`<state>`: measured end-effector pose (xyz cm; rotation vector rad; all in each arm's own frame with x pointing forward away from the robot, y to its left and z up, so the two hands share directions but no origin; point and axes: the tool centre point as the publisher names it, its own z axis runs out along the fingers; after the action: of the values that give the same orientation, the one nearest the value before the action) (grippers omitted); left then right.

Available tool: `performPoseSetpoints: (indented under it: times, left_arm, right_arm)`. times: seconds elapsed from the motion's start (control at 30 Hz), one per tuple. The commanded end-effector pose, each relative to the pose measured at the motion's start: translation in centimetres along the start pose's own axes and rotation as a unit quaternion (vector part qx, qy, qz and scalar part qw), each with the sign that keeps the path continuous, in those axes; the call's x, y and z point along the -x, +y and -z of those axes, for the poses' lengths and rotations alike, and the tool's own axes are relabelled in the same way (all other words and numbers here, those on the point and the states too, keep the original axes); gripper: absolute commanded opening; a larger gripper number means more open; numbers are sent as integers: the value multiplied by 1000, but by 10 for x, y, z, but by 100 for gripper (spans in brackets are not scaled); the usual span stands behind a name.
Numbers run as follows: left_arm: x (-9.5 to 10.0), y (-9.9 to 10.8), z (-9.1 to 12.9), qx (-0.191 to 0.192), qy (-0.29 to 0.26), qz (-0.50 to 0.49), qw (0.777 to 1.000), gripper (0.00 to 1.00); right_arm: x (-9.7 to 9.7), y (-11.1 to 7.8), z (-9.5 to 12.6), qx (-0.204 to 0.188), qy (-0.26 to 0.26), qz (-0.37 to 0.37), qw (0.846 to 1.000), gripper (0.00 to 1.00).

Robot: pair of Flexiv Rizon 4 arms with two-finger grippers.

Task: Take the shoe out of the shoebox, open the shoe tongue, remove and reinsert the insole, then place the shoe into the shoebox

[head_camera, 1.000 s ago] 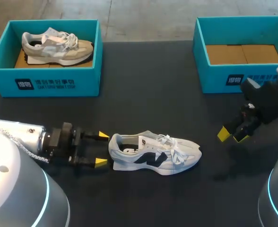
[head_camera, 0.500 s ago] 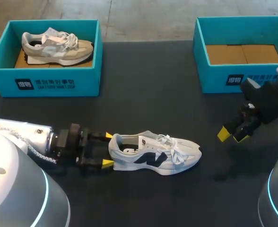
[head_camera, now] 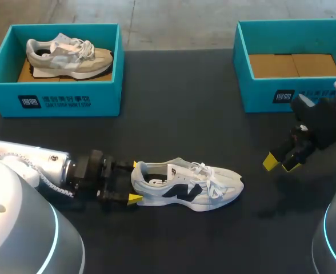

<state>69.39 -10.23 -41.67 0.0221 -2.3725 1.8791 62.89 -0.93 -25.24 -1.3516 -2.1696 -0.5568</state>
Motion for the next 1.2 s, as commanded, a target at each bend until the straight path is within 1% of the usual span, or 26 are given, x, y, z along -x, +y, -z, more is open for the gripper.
performPoseSetpoints:
  times: [0.03, 0.63, 0.8, 1.0, 1.2]
  left_arm:
    - [1, 1, -6, 1, 0, 0, 1000, 100]
    - [-1, 1, -18, -4, 13, 5, 1000, 100]
    - [-3, 1, -20, 3, 16, -2, 1000, 100]
    - [-1, 2, -24, 1, 8, -3, 1000, 100]
    - [0, 2, -27, -1, 12, -1, 1000, 100]
  right_arm:
    - [0, 0, -1, 0, -1, -1, 1000, 100]
    - [0, 0, -1, 0, -1, -1, 1000, 100]
    - [0, 0, -1, 0, -1, -1, 1000, 100]
    - [0, 0, -1, 0, -1, -1, 1000, 100]
    - [0, 0, -1, 0, -1, -1, 1000, 100]
